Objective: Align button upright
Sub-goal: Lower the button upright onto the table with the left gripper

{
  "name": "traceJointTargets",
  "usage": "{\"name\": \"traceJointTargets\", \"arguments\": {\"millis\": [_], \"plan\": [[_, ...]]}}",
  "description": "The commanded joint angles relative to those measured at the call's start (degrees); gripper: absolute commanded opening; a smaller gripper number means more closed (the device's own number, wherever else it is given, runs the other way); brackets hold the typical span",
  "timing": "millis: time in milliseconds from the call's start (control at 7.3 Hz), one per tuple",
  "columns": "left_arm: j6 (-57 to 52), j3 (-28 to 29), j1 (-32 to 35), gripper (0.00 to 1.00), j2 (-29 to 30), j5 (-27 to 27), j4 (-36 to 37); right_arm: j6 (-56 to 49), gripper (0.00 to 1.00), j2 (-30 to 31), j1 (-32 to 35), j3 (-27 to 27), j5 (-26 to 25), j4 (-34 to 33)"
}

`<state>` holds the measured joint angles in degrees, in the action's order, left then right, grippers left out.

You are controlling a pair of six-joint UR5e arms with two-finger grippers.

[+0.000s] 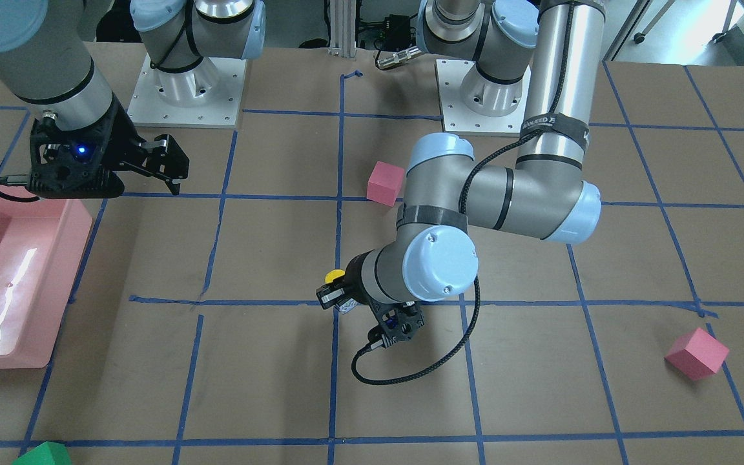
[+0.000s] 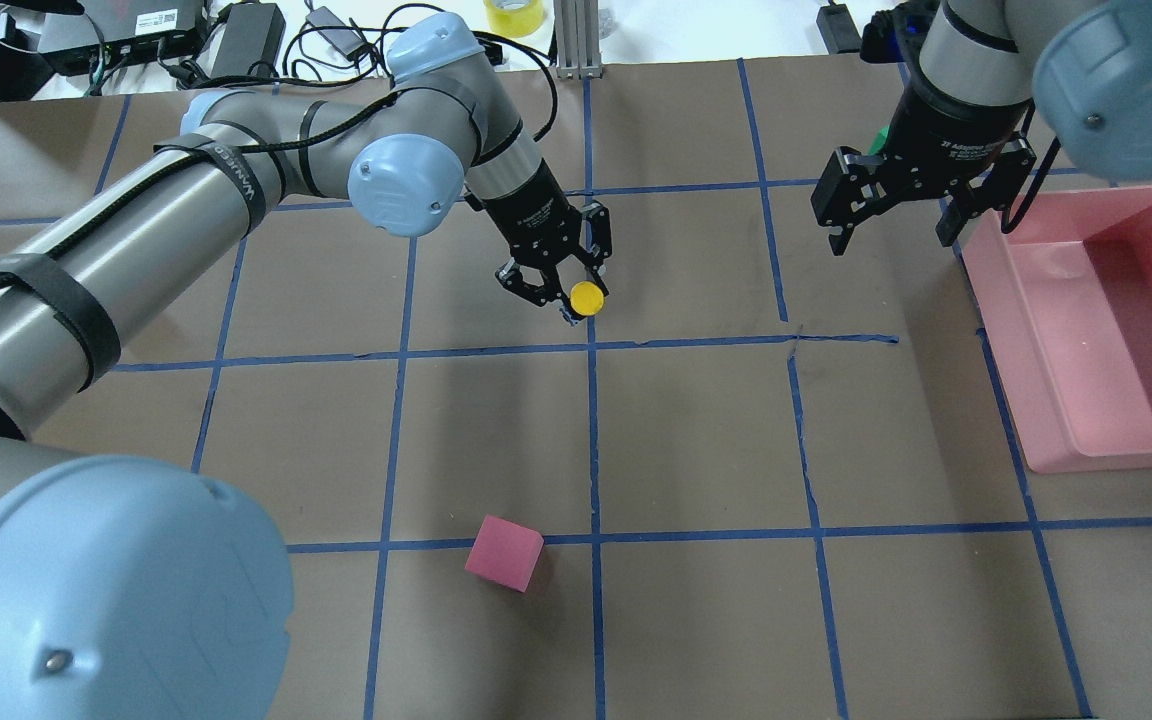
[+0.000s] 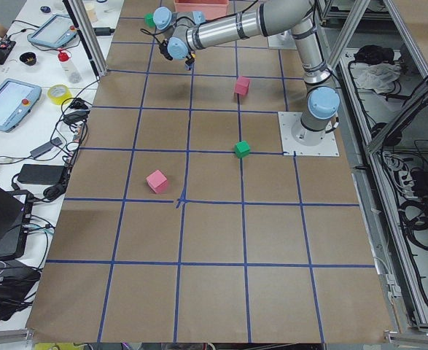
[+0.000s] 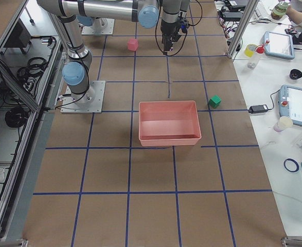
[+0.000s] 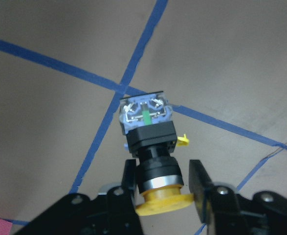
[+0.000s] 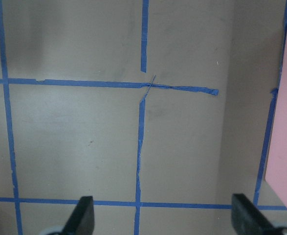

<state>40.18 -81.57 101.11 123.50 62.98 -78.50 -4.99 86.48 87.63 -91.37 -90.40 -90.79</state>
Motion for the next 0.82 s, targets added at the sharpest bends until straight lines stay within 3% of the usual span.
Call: {"name": "traceJointTargets", "arguments": {"millis": [0,685], "plan": [[1.7,1.6,-1.3,0.02,3.0,-5.1,-0.2,0.6,1.0,0.0,0.0,0.1,0.0,0.0],[-0.4,-0.8,-2.1,0.12,3.7,-5.9,-0.4,0.7,1.0,0.0,0.0,0.1,-0.2,0.0]]}}
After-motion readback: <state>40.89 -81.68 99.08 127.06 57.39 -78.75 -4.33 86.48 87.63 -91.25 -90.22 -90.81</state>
